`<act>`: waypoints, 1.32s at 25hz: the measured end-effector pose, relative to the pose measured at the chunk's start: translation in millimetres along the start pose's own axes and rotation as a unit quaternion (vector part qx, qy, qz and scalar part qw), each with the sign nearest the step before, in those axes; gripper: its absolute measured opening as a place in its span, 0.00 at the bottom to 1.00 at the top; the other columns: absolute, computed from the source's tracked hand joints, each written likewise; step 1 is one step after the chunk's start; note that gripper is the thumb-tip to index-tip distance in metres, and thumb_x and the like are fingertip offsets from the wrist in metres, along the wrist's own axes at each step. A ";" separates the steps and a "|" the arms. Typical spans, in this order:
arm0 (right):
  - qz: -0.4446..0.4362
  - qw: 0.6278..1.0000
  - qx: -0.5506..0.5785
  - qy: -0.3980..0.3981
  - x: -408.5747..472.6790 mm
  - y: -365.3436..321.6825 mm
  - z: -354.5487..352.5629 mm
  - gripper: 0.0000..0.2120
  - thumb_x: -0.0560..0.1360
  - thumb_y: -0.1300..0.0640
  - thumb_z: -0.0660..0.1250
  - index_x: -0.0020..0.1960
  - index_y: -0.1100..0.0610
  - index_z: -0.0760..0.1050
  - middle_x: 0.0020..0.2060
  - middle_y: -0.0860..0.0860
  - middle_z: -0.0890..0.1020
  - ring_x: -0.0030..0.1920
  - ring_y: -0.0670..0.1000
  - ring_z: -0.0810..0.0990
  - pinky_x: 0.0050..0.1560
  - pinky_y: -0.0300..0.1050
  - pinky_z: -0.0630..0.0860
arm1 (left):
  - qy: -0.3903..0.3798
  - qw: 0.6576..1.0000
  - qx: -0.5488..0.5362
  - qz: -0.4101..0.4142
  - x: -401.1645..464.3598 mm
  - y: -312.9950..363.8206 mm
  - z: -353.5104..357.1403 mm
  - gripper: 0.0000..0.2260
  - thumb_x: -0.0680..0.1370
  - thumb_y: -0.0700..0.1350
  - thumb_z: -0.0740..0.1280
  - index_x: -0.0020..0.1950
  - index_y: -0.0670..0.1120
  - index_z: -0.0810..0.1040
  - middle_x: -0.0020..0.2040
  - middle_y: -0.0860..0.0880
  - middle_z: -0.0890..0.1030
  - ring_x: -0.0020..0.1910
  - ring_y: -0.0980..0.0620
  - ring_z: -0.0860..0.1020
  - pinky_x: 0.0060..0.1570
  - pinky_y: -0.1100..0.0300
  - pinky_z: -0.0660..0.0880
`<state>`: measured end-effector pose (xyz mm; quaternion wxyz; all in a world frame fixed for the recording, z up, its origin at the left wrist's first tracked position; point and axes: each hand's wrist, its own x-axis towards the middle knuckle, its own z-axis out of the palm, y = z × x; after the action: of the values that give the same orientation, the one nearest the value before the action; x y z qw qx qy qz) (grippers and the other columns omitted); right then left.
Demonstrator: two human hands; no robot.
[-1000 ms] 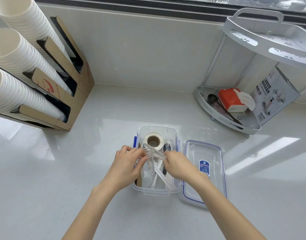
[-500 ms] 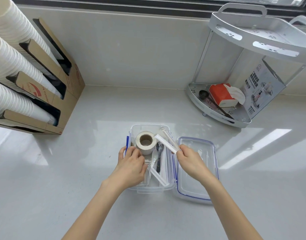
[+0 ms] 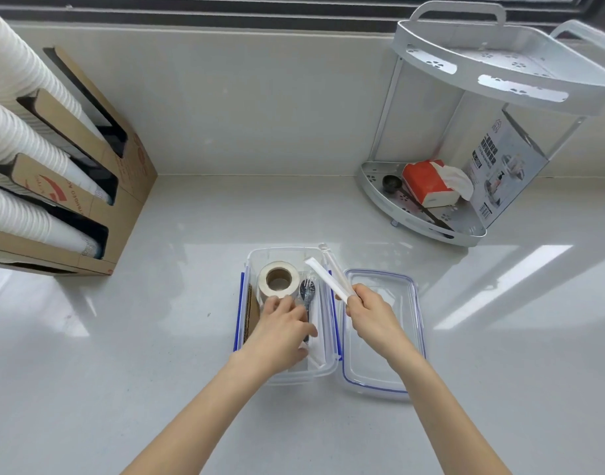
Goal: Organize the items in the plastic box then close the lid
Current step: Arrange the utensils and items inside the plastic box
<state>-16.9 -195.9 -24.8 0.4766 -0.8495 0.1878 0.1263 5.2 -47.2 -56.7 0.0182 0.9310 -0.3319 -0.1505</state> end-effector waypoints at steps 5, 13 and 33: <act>0.004 0.999 0.044 -0.010 -4.8 -0.4 -0.8 0.12 0.78 0.57 0.53 0.50 0.62 0.72 0.30 0.48 0.68 0.30 0.48 0.65 0.34 0.44 0.64 | -0.010 0.999 0.024 0.037 6.0 8.7 6.4 0.10 0.74 0.46 0.63 0.54 0.49 0.76 0.56 0.46 0.74 0.60 0.45 0.65 0.60 0.52 0.57; 0.070 0.986 0.128 -0.085 -3.7 -2.7 5.4 0.09 0.79 0.59 0.51 0.43 0.56 0.68 0.33 0.49 0.75 0.26 0.45 0.70 0.25 0.34 0.65 | 0.262 0.952 -0.151 0.044 -9.8 -9.0 -21.0 0.05 0.72 0.48 0.64 0.42 0.48 0.78 0.39 0.50 0.82 0.38 0.49 0.76 0.35 0.62 0.68; -0.018 0.988 0.131 -0.084 -3.9 -15.5 37.2 0.20 0.77 0.65 0.48 0.67 0.57 0.65 0.41 0.52 0.77 0.36 0.48 0.74 0.38 0.40 0.76 | 0.122 0.700 -0.680 -0.183 -5.3 15.9 -15.2 0.11 0.78 0.44 0.56 0.52 0.46 0.76 0.49 0.46 0.78 0.48 0.50 0.75 0.49 0.56 0.73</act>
<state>-14.8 -155.9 -30.5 0.6000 -0.7694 0.1468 0.1627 -4.0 -57.2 -38.7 0.6589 0.7180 0.0423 -0.2203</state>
